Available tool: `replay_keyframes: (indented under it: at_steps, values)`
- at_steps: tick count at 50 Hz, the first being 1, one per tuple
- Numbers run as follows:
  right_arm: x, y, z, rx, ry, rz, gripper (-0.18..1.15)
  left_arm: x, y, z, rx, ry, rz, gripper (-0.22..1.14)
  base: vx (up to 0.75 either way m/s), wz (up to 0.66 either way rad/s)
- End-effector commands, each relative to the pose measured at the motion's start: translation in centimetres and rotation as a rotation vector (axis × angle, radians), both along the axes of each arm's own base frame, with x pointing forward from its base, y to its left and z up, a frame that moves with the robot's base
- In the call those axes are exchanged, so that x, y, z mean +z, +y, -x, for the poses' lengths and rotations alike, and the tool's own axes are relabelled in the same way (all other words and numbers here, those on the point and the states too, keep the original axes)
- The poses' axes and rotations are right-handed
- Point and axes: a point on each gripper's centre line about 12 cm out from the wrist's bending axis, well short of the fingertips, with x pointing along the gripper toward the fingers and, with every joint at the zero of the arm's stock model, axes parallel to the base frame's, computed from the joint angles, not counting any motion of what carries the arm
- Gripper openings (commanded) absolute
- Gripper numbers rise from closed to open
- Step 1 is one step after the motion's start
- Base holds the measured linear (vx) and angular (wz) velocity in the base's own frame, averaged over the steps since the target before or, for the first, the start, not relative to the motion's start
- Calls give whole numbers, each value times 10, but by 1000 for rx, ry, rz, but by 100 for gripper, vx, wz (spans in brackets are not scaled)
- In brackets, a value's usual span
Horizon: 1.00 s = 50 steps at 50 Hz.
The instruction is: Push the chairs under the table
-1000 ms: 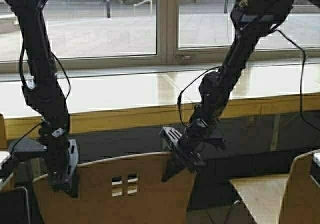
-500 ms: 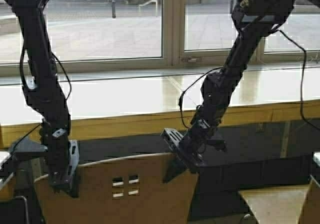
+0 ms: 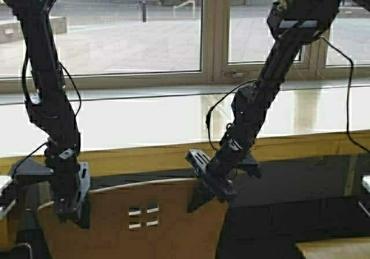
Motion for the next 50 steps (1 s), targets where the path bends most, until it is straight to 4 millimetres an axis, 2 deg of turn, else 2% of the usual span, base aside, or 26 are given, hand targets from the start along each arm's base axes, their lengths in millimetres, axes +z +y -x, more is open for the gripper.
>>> replay_keyframes:
  at_steps: [1, 9, 17, 30, 40, 50]
  values:
    - [-8, 9, 9, 62, -16, 17, 11, 13, -4, -25, -31, -73, -3, 3, 20, 2]
    - [-7, 9, 13, 68, -10, 21, 11, 14, -3, -31, -25, -84, 0, 3, 21, 3]
    - [-9, 9, 17, 72, -3, 27, 11, 14, -3, -27, -31, -73, 2, 3, 20, 2]
    - [-8, 8, 15, 62, -19, 41, 11, 9, -5, -33, -35, -82, 4, 3, 17, 2]
    - [-14, 2, 20, 56, -9, 63, 11, 7, -6, -41, -32, -97, 7, 3, 17, 6]
    - [-19, -1, 25, 57, -2, 79, 11, 5, -6, -38, -33, -87, 9, 3, 17, 6]
